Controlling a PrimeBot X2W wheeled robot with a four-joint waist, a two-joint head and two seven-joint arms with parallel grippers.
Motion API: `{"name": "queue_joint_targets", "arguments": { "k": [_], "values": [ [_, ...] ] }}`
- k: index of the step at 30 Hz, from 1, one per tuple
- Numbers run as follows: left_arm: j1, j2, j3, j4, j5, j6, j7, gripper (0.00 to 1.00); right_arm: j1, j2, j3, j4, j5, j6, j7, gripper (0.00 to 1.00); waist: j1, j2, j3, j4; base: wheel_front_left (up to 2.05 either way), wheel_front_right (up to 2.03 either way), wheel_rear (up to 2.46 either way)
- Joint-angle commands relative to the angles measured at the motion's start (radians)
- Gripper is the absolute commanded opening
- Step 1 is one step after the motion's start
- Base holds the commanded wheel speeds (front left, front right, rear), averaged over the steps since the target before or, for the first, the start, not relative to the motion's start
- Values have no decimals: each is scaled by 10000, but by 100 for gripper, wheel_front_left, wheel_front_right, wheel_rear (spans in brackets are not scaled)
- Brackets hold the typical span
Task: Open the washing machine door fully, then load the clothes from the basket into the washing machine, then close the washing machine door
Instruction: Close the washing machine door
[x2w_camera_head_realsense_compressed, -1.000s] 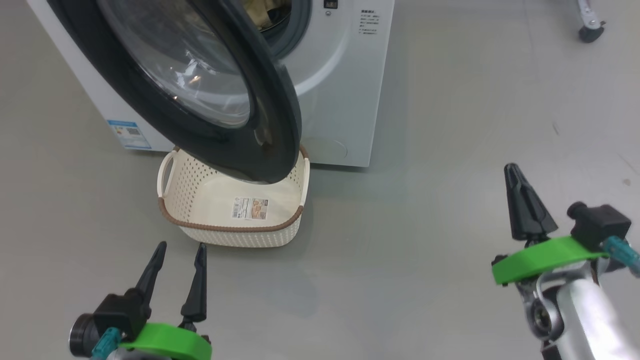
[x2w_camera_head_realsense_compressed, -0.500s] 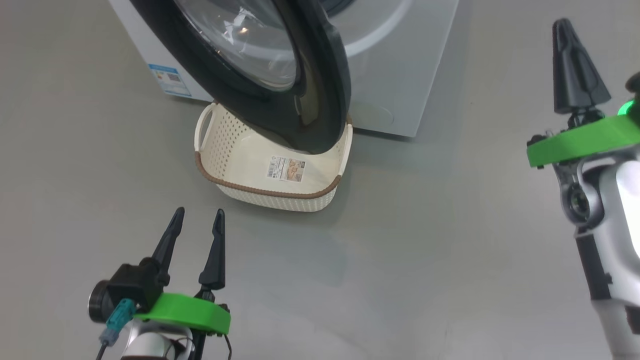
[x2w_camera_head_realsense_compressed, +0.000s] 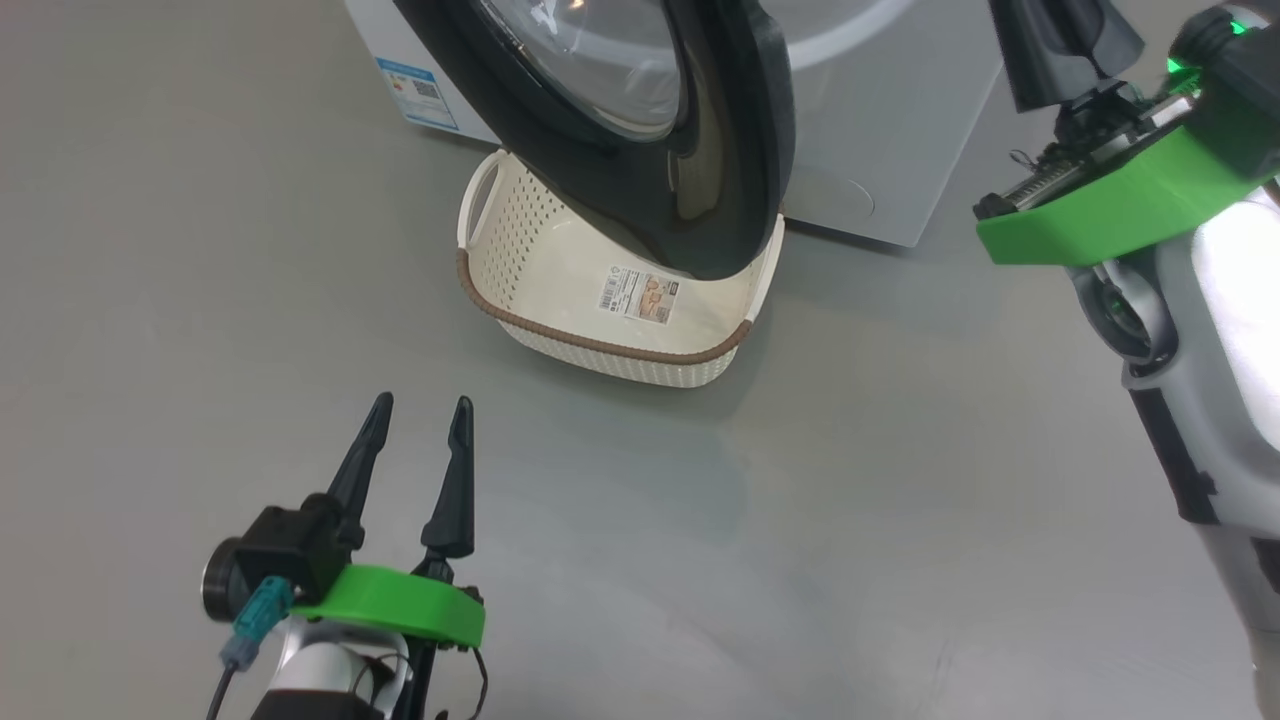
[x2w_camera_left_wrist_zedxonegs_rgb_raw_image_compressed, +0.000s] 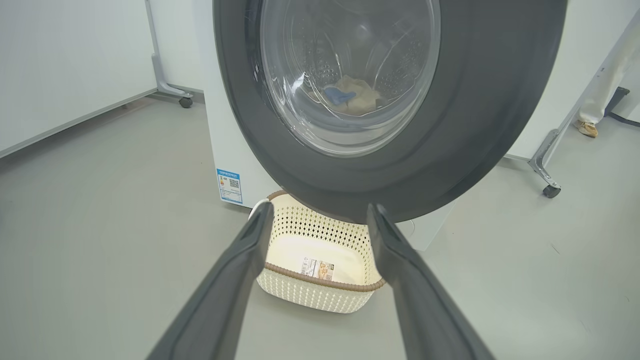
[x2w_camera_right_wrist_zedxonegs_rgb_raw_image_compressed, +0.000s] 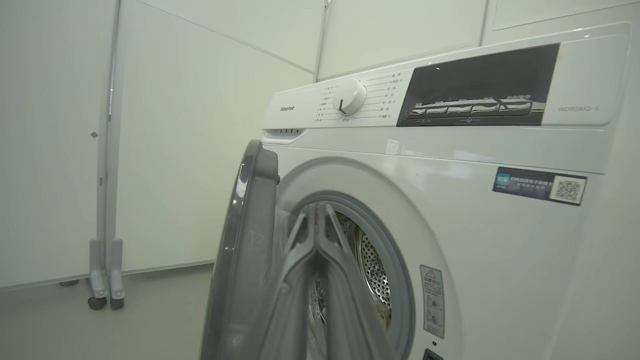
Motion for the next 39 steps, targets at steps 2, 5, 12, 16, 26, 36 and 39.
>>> {"name": "queue_joint_targets", "arguments": {
  "k": [2, 5, 12, 16, 26, 36, 39],
  "values": [
    [-366, 53, 296, -252, -38, 6, -68, 100, -544, -113, 613, -495, 209, 2, -61, 0, -2, 0, 149, 174, 0, 0, 0],
    [-415, -11, 250, -231, -47, 6, -68, 100, -821, -264, 1349, -470, 392, 2, -61, 0, -2, 0, 242, 293, 0, 0, 0],
    [-467, -116, 172, -162, -107, 6, -68, 100, -1462, -430, 2826, -331, 751, 2, -61, 0, -2, 0, 394, 453, 0, 0, 0],
    [-514, -167, 115, -85, -128, 6, -68, 100, -1733, -393, 3397, 10, 1036, 2, -61, 0, -2, 0, 454, 508, 0, 0, 0],
    [-552, -278, 48, 24, -191, 6, -68, 100, -1813, -447, 5309, 1209, 2441, 2, -61, 0, -2, 0, 417, 678, 0, 0, 0],
    [-556, -314, 46, 21, -193, 6, -68, 100, -2181, -521, 6242, 2594, 3148, 2, -61, 0, -2, 0, 519, 618, 0, 0, 0],
    [-590, -323, -6, 19, -197, 6, -68, 100, -2309, -512, 6277, 2892, 3233, 2, -61, 0, -2, 0, 576, 617, 0, 0, 0]
  ]
}}
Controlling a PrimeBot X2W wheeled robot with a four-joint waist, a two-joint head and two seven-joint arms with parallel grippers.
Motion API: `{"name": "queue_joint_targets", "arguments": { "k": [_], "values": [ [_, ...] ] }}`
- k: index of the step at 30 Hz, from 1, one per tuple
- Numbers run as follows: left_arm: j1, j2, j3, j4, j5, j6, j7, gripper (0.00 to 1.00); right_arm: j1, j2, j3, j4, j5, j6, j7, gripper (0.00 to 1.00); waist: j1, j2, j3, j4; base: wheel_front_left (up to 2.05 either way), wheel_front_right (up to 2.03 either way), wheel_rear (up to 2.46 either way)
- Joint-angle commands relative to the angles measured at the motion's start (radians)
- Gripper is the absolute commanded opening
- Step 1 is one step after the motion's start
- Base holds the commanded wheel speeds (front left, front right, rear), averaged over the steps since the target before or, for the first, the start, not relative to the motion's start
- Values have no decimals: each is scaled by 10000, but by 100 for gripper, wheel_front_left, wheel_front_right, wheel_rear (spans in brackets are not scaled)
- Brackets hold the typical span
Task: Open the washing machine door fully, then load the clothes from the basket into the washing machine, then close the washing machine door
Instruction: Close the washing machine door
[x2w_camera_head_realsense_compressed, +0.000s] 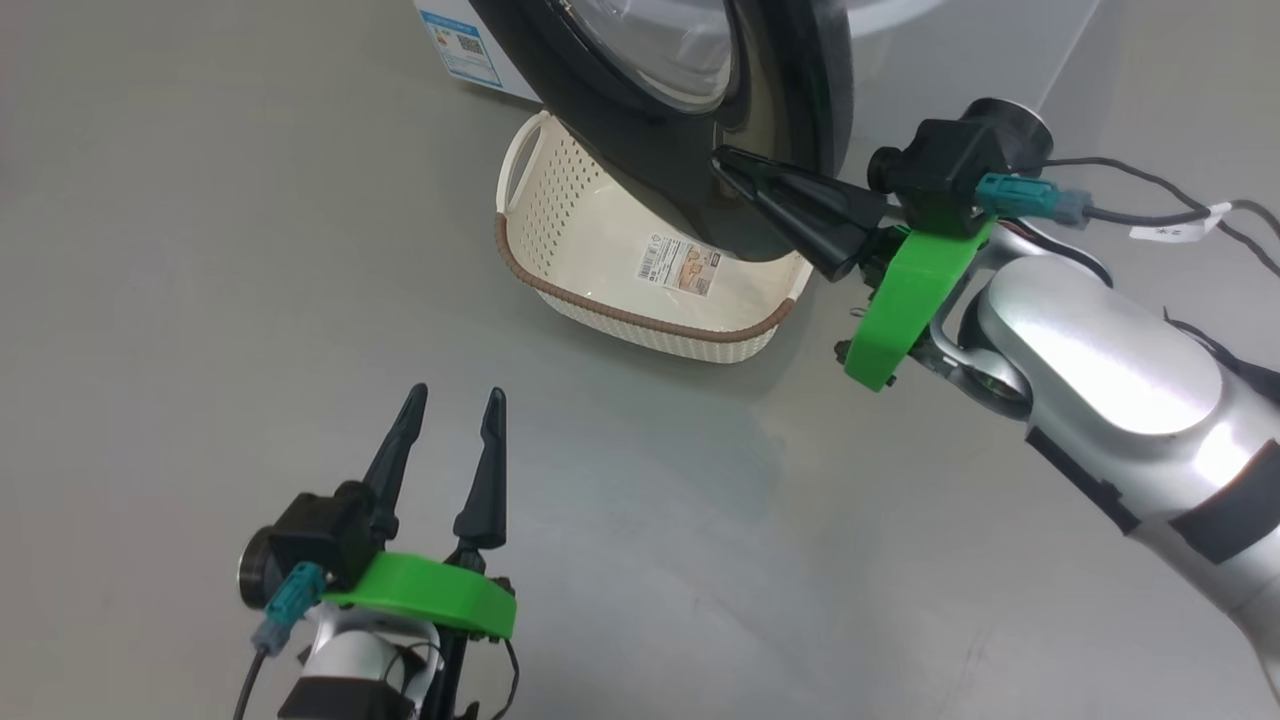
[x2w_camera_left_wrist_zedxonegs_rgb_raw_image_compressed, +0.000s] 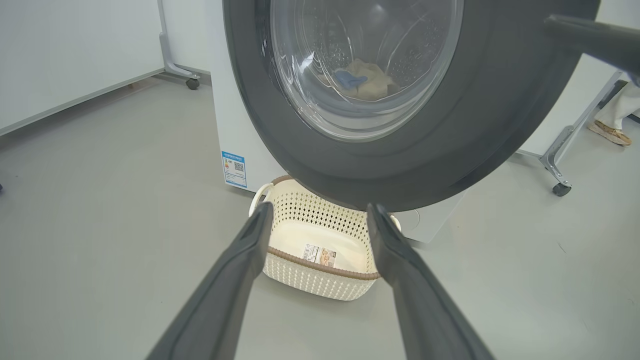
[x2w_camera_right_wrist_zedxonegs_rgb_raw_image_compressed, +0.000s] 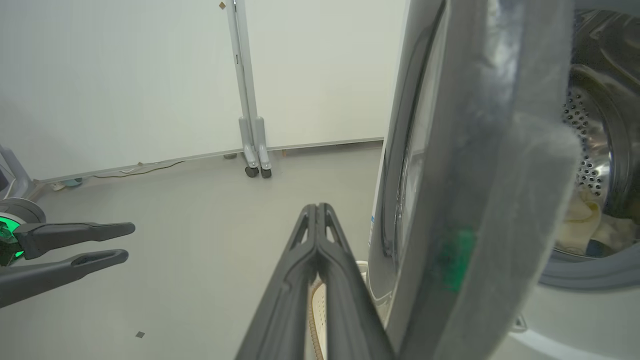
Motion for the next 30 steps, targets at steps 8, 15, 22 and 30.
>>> {"name": "queue_joint_targets", "arguments": {
  "k": [8, 15, 22, 30],
  "values": [
    [-344, 72, 227, -254, -71, 6, -68, 100, -244, -49, -460, 228, 103, 2, -53, 0, 0, 0, 156, 38, 0, 0, 0],
    [-425, 58, 246, -329, -184, 6, -69, 100, -279, -69, -1127, 449, -240, 2, -53, 0, 0, 0, 382, 63, 0, 0, 0],
    [-569, 40, 141, -410, -247, 6, -69, 100, -460, -154, -1795, 831, -652, 2, -53, 0, 0, 0, 677, 132, 0, 0, 0],
    [-753, 22, -8, -445, -300, 6, -69, 100, -977, -400, -2911, 1388, -1400, 2, -53, 0, 0, 0, 1181, 263, 0, 0, 0]
  ]
}}
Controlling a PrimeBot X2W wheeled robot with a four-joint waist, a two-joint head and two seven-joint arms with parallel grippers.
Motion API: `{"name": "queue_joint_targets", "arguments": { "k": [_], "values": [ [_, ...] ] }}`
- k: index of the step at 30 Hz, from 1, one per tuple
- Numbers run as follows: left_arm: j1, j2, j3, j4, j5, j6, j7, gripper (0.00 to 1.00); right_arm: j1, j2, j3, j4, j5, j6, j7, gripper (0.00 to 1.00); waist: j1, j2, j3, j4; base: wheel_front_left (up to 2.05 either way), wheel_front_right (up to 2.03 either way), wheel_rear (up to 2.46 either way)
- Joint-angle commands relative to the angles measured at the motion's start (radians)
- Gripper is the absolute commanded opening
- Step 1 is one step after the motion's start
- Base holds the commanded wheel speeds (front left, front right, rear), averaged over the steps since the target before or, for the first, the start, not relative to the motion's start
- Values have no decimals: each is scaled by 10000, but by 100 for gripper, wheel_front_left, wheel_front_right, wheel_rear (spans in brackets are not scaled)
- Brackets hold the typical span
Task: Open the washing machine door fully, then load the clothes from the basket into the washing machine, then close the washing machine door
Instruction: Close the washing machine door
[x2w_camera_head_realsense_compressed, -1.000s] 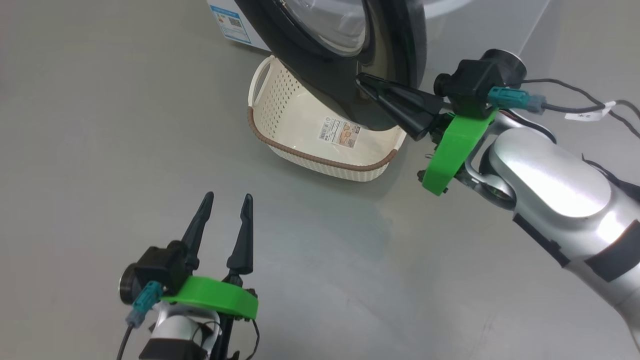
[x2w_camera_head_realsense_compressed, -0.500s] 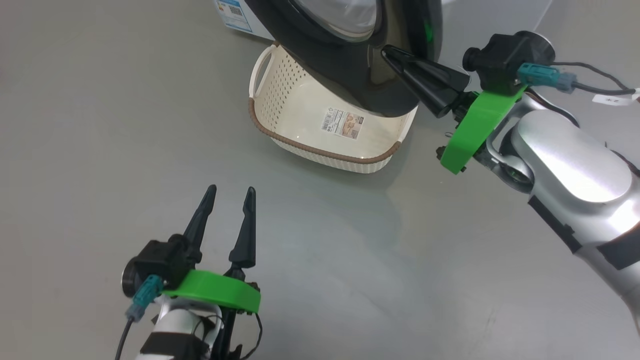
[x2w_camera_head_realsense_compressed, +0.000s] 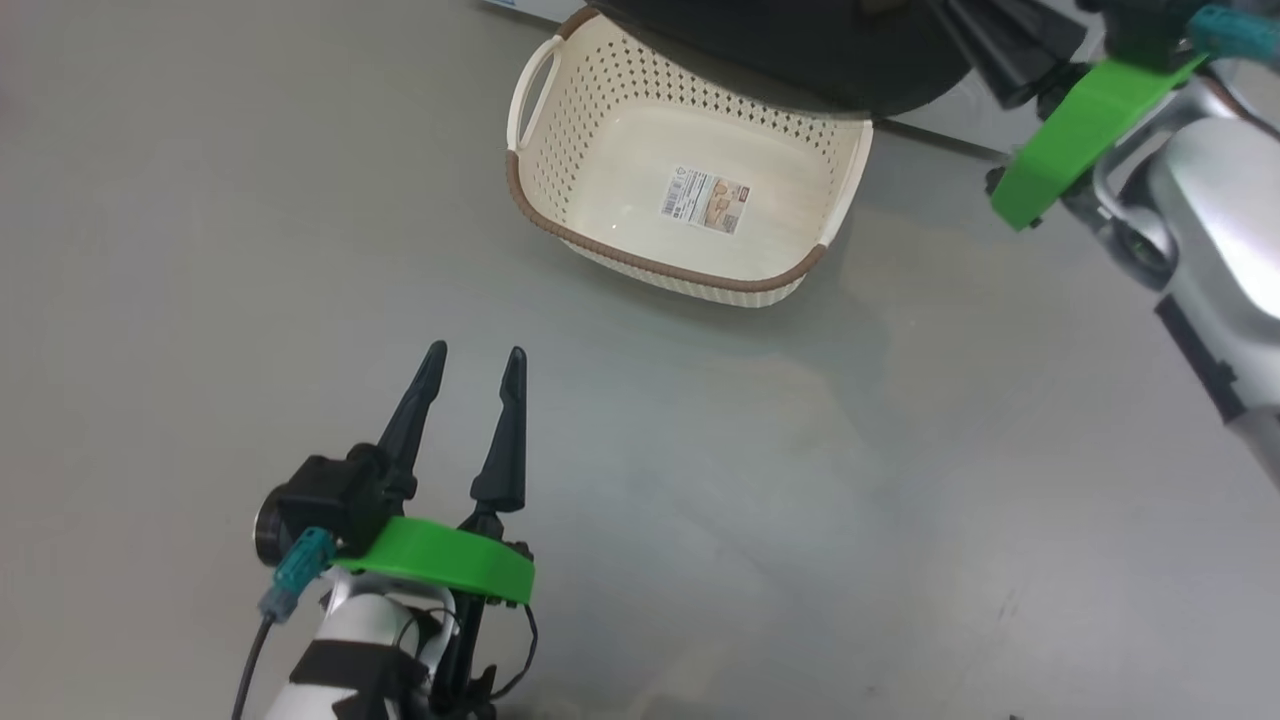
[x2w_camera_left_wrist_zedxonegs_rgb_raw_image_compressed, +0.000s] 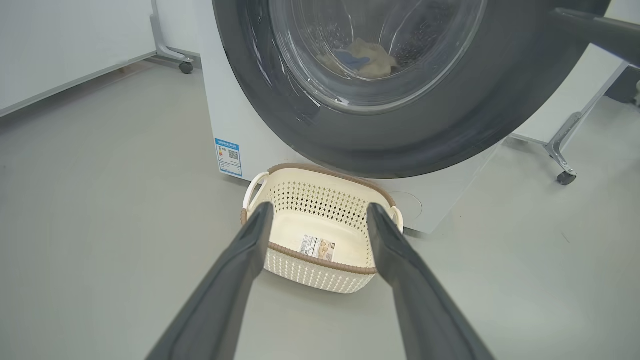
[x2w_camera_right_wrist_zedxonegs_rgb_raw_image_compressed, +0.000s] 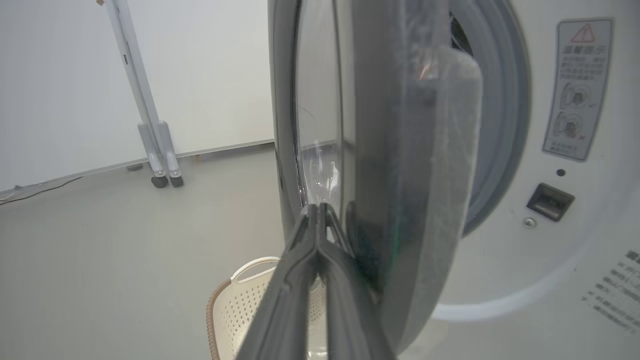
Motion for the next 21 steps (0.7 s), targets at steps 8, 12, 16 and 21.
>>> {"name": "queue_joint_targets", "arguments": {
  "k": [8, 12, 16, 21],
  "values": [
    [-463, 111, -46, -281, -284, 6, -69, 100, -1129, -271, -764, 586, -796, 2, -53, 0, -1, 0, 689, 272, 0, 0, 0],
    [-580, 110, -152, -358, -461, 6, -69, 100, -1672, -407, -937, 953, -953, 2, -53, 0, -1, 0, 950, 441, 0, 0, 0],
    [-682, 110, -263, -408, -684, 6, -69, 100, -2250, -600, -1113, 1356, -1090, 2, -53, 0, -1, 0, 1170, 646, 0, 0, 0],
    [-695, 109, -269, -393, -916, 6, -69, 100, -2792, -669, -1487, 1816, -1541, 2, -53, 0, -1, 0, 1339, 847, 0, 0, 0]
  ]
}}
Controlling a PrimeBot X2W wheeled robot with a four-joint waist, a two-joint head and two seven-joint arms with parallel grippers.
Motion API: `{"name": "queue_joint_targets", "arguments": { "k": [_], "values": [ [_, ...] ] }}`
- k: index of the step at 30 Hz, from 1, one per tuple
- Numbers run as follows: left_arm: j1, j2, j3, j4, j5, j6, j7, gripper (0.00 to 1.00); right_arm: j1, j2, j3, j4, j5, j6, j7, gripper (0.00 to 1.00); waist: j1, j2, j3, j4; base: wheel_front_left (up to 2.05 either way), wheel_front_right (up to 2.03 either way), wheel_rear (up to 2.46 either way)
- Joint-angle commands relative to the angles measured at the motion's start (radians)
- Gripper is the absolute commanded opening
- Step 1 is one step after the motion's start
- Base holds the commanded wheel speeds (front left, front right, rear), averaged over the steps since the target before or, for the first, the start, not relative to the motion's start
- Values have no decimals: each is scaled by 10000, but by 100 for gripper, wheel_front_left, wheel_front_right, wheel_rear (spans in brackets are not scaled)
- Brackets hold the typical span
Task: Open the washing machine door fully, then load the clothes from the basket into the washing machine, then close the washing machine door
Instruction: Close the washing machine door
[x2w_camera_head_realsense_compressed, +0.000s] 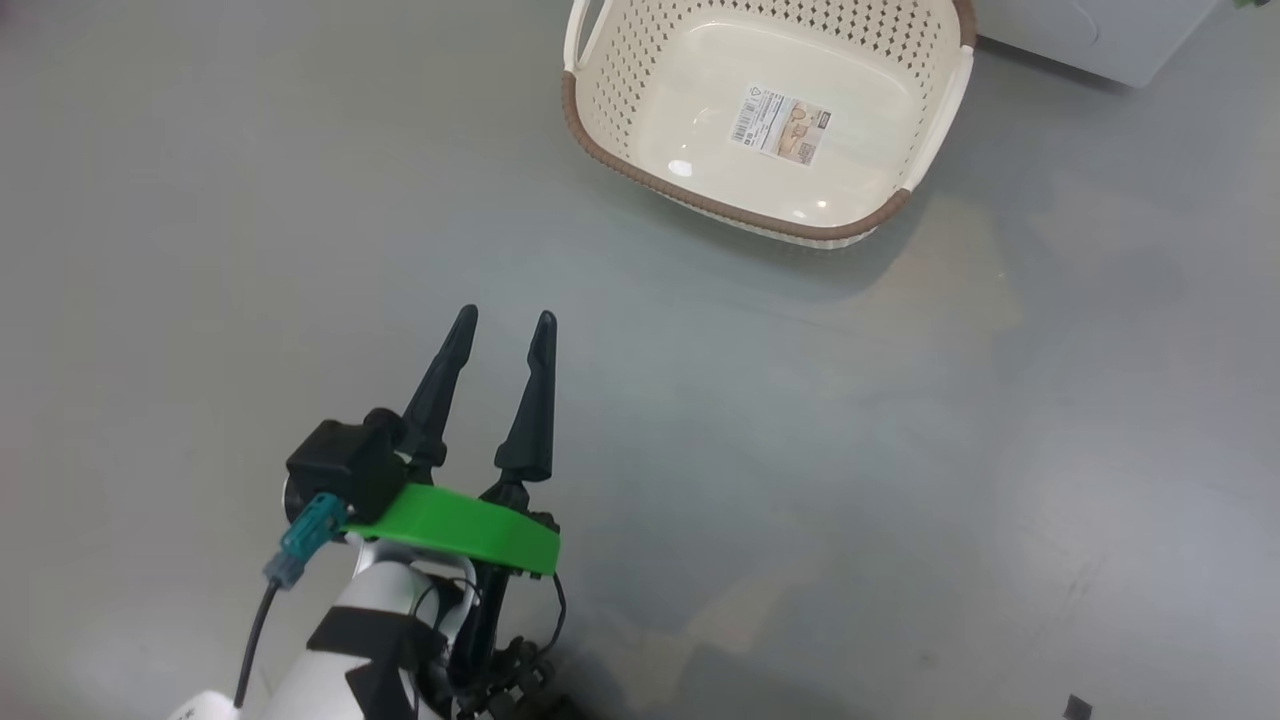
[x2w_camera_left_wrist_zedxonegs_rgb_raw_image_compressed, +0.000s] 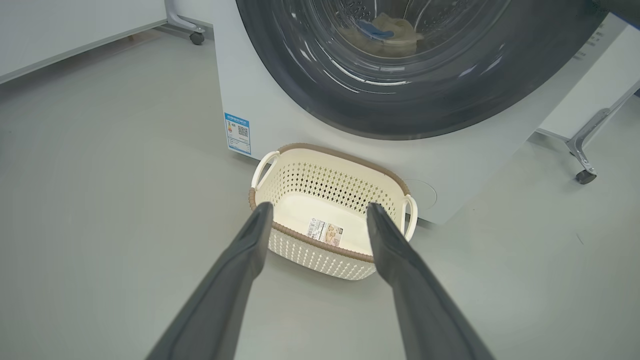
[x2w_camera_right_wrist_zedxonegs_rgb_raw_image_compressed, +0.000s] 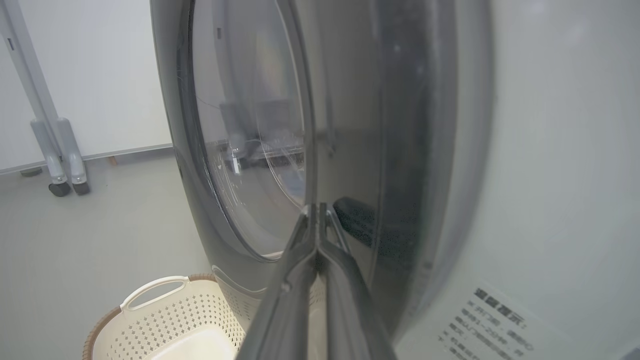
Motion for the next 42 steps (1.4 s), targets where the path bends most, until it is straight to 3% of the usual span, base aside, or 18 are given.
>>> {"name": "queue_joint_targets", "arguments": {
  "k": [1, 28, 42],
  "values": [
    [-36, 174, 288, -313, -72, 6, -69, 100, -318, 6, -164, -161, -149, -2, -53, 0, 0, 0, 79, 76, 0, 0, 0],
    [-155, 174, 137, -275, -249, 6, -69, 100, -1088, 349, -1364, 732, -1384, -2, -53, 0, 0, 0, 222, 125, 0, 0, 0],
    [88, 174, 724, -45, 528, 6, -69, 100, 1574, 1096, -1525, -523, -525, -2, -53, 0, 0, 0, -1279, -1042, 0, 0, 0]
  ]
}}
